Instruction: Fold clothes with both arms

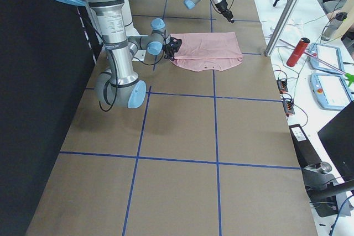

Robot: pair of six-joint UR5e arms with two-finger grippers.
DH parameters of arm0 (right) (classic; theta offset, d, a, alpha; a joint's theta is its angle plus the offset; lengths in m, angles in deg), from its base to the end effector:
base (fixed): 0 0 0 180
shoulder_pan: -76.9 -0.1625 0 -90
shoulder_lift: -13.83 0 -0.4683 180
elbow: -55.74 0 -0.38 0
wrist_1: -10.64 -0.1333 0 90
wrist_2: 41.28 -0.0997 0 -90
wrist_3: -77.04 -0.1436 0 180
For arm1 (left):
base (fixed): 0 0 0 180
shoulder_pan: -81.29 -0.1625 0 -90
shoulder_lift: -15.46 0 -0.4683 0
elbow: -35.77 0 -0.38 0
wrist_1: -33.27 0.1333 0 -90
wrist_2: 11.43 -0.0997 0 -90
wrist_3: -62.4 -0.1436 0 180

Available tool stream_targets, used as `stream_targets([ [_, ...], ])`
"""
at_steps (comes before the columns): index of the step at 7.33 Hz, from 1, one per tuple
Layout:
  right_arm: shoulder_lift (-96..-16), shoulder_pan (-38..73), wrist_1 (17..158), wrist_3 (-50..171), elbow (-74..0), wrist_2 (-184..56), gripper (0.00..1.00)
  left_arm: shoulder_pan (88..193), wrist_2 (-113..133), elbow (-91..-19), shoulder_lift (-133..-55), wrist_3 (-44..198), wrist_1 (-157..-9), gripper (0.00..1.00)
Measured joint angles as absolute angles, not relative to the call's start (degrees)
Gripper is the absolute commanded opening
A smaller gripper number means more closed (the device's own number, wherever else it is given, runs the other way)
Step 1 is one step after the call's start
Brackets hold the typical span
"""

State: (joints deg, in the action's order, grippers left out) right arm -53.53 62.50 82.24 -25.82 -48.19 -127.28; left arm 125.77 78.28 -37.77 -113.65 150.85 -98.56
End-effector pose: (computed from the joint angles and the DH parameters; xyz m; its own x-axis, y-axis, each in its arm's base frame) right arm -0.6036 -0.3029 0.3689 0.4745 0.3511 0.8072 -0.4195 0.8964 -0.1432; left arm 0.4902 -0.6692 0.3514 0.3263 -0.2825 -0.9020 0.6953 0.7182 0.0266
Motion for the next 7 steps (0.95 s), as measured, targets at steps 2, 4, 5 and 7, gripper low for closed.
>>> stream_targets([
  [2,-53.54,62.37,82.68,-25.79,-48.06,-127.09,0.55,125.77,78.30,-37.77,-113.65,150.90,-98.56,0.53],
  [4,-53.32,62.37,84.63,-25.79,-48.18,-126.99,0.55,125.68,78.29,-37.77,-113.65,151.10,-98.56,0.53],
  [5,-53.24,62.29,85.05,-25.79,-48.31,-126.98,0.55,125.61,78.25,-37.78,-113.65,151.38,-98.56,0.53],
  [7,-53.21,62.14,85.42,-25.79,-48.49,-126.97,0.55,125.47,78.28,-37.79,-113.65,151.80,-98.56,0.53],
])
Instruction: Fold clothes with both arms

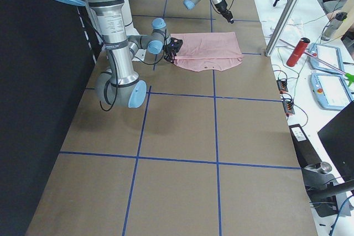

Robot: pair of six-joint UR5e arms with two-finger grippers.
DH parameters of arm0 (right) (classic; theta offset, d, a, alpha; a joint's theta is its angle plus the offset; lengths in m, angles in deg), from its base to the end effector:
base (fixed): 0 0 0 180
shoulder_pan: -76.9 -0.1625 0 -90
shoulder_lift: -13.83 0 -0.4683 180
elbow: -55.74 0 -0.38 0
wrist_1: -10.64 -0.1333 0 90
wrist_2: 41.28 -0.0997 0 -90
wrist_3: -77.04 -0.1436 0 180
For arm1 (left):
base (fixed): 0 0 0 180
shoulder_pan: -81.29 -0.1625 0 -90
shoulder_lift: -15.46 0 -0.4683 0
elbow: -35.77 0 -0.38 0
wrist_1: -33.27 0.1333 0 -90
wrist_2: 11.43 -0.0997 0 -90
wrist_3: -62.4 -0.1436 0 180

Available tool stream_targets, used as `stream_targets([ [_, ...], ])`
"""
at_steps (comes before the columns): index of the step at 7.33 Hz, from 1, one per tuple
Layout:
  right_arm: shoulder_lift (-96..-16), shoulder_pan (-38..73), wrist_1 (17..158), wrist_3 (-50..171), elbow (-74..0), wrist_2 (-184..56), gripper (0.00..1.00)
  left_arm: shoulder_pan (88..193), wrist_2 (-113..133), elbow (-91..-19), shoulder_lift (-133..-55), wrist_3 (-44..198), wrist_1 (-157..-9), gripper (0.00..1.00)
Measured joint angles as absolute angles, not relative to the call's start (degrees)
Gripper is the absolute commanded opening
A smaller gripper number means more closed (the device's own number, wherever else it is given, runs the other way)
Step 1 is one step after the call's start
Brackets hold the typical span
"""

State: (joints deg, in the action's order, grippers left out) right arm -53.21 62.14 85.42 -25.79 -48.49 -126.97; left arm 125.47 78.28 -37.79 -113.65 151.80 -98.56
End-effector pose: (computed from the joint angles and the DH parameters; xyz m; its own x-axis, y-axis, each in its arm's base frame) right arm -0.6012 -0.3074 0.3724 0.5059 0.3623 0.7828 -0.4348 0.8909 -0.1313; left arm 0.4936 -0.6666 0.3512 0.3161 -0.2925 -0.9025 0.6969 0.7171 0.0116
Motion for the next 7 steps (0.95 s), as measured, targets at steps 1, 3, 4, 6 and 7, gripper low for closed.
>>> stream_targets([
  [1,-53.32,62.10,85.48,-25.79,-48.49,-126.98,0.54,125.44,78.30,-37.79,-113.65,151.97,-98.56,0.53],
  [3,-53.43,62.05,85.51,-25.81,-48.42,-126.97,0.00,125.42,78.30,-37.80,-113.65,152.12,-98.56,0.53],
  [4,-53.38,62.05,85.52,-25.84,-48.34,-126.98,0.00,125.42,78.30,-37.80,-113.65,152.13,-98.56,0.53],
  [6,-53.44,62.05,85.52,-25.84,-48.22,-126.98,0.00,125.37,78.30,-37.80,-113.65,152.14,-98.56,0.53],
  [7,-53.38,61.96,85.52,-25.84,-48.30,-126.98,0.00,125.39,78.31,-37.80,-113.65,152.14,-98.56,0.53],
])
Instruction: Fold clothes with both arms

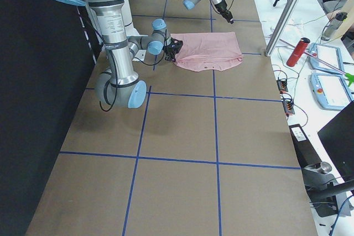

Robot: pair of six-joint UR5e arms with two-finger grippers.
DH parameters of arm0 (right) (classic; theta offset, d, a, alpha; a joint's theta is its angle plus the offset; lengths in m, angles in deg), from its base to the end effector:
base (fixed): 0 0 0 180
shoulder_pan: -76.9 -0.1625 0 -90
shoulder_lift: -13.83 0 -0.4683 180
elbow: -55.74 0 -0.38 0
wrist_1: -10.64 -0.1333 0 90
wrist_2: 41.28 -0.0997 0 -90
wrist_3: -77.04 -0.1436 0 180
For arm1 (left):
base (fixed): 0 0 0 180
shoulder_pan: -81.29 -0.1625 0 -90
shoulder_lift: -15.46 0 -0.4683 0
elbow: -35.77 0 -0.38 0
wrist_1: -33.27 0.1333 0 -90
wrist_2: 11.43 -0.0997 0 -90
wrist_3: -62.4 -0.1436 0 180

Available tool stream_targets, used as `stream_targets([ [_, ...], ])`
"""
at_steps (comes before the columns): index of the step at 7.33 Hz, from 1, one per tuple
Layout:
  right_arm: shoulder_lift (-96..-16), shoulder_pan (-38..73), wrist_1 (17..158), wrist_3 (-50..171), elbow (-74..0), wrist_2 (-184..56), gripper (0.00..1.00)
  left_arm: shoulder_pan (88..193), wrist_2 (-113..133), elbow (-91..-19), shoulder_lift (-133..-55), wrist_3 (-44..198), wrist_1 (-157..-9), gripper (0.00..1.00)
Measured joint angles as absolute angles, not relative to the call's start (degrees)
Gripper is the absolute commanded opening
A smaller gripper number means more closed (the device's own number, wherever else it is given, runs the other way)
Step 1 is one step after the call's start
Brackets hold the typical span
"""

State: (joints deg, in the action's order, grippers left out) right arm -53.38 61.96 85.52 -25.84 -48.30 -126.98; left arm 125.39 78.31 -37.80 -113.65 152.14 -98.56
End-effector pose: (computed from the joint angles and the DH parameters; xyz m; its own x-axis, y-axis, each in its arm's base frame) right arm -0.6003 -0.3093 0.3762 0.5105 0.3663 0.7780 -0.4390 0.8890 -0.1305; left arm 0.4946 -0.6658 0.3512 0.3122 -0.2962 -0.9026 0.6974 0.7166 0.0060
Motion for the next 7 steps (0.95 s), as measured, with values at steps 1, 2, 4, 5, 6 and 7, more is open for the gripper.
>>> stream_targets([
  [1,-53.27,61.85,85.52,-25.81,-48.46,-126.98,0.00,125.41,78.31,-37.80,-113.65,152.14,-98.56,0.53],
  [2,-53.23,61.67,85.52,-25.80,-48.60,-126.98,0.00,125.41,78.31,-37.80,-113.65,152.14,-98.56,0.53],
  [4,-53.20,61.16,85.66,-25.79,-49.56,-127.11,0.00,125.38,78.31,-38.08,-113.63,152.34,-98.54,0.54],
  [5,-53.22,61.05,86.27,-25.79,-50.33,-127.21,0.00,124.98,78.60,-39.38,-113.12,153.21,-98.46,0.54],
  [6,-53.32,61.03,87.48,-25.79,-51.52,-127.32,0.00,124.02,79.59,-42.45,-111.36,155.18,-98.23,0.54],
  [7,-53.63,61.00,88.66,-25.79,-53.14,-127.44,0.00,122.72,81.32,-47.99,-108.05,158.48,-96.93,0.54],
])
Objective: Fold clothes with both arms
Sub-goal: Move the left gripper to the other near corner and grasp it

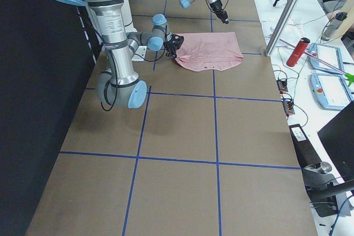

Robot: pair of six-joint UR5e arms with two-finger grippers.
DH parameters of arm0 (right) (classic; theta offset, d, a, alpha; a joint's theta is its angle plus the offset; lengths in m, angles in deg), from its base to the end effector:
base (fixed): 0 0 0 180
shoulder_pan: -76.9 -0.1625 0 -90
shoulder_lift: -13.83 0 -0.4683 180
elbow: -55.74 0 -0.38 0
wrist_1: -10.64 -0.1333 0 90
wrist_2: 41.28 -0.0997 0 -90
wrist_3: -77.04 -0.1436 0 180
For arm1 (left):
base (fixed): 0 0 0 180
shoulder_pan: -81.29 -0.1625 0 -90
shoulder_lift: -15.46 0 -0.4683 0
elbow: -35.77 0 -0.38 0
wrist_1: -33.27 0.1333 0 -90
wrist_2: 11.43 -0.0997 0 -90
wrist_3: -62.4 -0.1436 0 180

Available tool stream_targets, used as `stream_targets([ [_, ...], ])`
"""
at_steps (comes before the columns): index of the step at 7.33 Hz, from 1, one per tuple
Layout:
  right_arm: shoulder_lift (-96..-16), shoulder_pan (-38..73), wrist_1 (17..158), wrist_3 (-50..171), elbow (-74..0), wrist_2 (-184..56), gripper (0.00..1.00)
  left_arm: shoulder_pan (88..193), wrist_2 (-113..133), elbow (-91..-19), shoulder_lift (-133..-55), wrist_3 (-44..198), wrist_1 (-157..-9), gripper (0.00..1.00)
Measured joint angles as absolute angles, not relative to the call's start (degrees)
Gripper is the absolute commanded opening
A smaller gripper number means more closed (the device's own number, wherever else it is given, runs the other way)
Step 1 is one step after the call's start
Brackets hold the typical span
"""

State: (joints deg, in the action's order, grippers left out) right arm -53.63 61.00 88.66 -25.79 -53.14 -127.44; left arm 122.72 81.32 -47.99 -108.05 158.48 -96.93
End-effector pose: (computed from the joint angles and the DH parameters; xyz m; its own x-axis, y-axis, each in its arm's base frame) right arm -0.5753 -0.3125 0.3490 0.4869 0.3691 0.7916 -0.4443 0.8850 -0.1393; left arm 0.4914 -0.6023 0.3417 0.2192 -0.3345 -0.9165 0.6546 0.7470 -0.1161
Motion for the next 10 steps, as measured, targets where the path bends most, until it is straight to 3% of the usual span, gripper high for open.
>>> stream_targets([
  [2,-54.29,61.33,89.64,-25.79,-55.37,-127.59,0.00,117.78,83.63,-62.45,-99.59,165.09,-90.72,0.58],
  [4,-54.67,61.63,89.73,-25.79,-55.90,-127.66,0.00,110.14,83.12,-70.90,-92.53,171.92,-88.10,0.59],
  [7,-54.78,61.69,89.74,-25.79,-55.96,-127.68,0.00,99.97,78.75,-72.69,-90.29,179.23,-82.87,0.61],
  [10,-54.80,61.69,89.74,-25.79,-55.96,-127.68,0.00,97.24,78.42,-72.33,-90.84,180.08,-80.86,0.59],
])
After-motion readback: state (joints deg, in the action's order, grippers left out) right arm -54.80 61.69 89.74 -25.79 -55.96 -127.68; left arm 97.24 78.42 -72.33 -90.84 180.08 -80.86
